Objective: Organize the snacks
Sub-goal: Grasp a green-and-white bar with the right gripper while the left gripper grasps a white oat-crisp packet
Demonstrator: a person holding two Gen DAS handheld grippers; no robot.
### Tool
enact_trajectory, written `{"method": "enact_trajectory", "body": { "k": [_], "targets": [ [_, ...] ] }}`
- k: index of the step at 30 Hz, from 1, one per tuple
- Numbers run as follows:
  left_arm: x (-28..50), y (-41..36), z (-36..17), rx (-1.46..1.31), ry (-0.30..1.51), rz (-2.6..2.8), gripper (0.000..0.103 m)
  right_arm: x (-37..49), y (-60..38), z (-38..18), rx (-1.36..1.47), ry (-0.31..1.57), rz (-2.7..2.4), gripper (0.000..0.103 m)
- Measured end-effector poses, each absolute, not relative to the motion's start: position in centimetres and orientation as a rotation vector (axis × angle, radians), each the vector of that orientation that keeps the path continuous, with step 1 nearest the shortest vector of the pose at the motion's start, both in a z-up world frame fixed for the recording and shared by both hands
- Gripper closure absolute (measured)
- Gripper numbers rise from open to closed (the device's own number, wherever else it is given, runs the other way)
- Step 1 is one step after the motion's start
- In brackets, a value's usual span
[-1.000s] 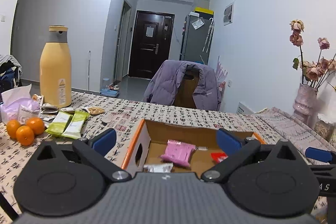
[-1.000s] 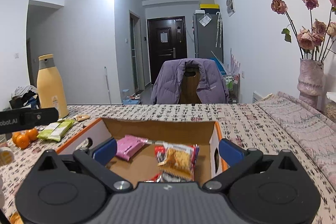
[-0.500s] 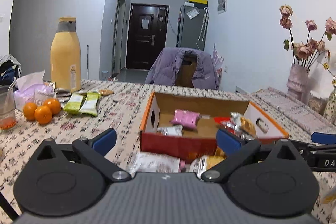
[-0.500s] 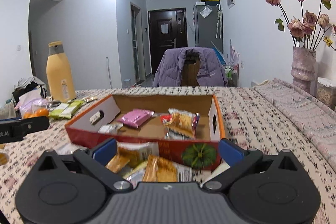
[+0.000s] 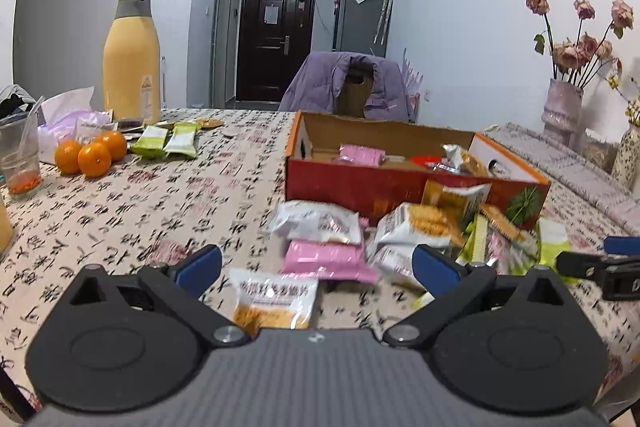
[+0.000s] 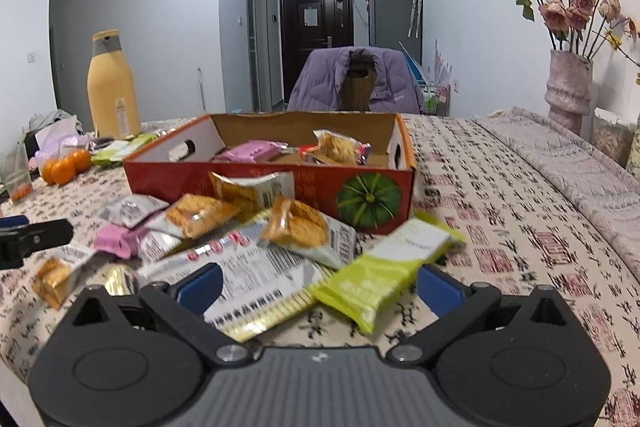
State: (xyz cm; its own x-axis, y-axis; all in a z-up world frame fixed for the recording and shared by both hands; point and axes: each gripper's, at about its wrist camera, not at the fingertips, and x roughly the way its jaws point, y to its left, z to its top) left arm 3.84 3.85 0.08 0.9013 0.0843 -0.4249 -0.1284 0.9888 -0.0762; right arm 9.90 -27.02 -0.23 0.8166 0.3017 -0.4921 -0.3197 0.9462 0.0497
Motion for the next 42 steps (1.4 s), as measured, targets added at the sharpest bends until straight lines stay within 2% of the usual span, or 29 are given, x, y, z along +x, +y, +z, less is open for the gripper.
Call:
{"method": "enact_trajectory", "body": {
  "k": [7,10,11,15,19,24,27,29,31,35,42],
  "targets": [
    [3.8,4.5,-0.2,-0.101,0.444,0.133,0.000,11.1,-28.1,-0.5,-0.036,0.529,0.271,0.000],
    [3.9,4.5,-0.1,-0.095,0.442,0.135,0.000,12.9,-28.4,-0.6,-0.037,0.548,0.211,0.004],
    [3.9,4.5,-0.1,-0.094,0.442,0.136,0.000,13.6,-28.5,-0.6,-0.026,0.562,0.192,0.009],
    [4.0,4.6,0.0,-0.094,0.446,0.143,0.000,17.2,-28.9,-0.9,0.003,0.609,0.135,0.019],
    [4.0,4.5,0.1,-0.094,0.444,0.145,0.000,19.8,-28.6,-1.9,0.020,0.670,0.109,0.043],
    [4.2,4.3,0.1,-0.088,0.445,0.135,0.000,19.5,-28.2,-2.7,-0.003,0.682,0.107,0.044],
    [4.3,4.3,-0.1,-0.094,0.451,0.130,0.000,18.4,-28.6,-3.0,-0.024,0.693,0.118,0.052],
    [4.5,4.3,-0.3,-0.096,0.458,0.130,0.000,17.4,-29.1,-3.1,-0.048,0.676,0.121,0.052],
    [4.7,4.4,-0.5,-0.103,0.468,0.130,0.000,16.9,-29.5,-3.0,-0.059,0.672,0.131,0.058],
    [4.9,4.3,-0.8,-0.111,0.484,0.130,0.000,16.5,-30.1,-3.0,-0.062,0.658,0.150,0.063],
    [5.0,5.2,-1.0,-0.116,0.515,0.158,0.000,14.5,-31.6,-2.7,0.013,0.581,0.135,0.067]
  ]
}}
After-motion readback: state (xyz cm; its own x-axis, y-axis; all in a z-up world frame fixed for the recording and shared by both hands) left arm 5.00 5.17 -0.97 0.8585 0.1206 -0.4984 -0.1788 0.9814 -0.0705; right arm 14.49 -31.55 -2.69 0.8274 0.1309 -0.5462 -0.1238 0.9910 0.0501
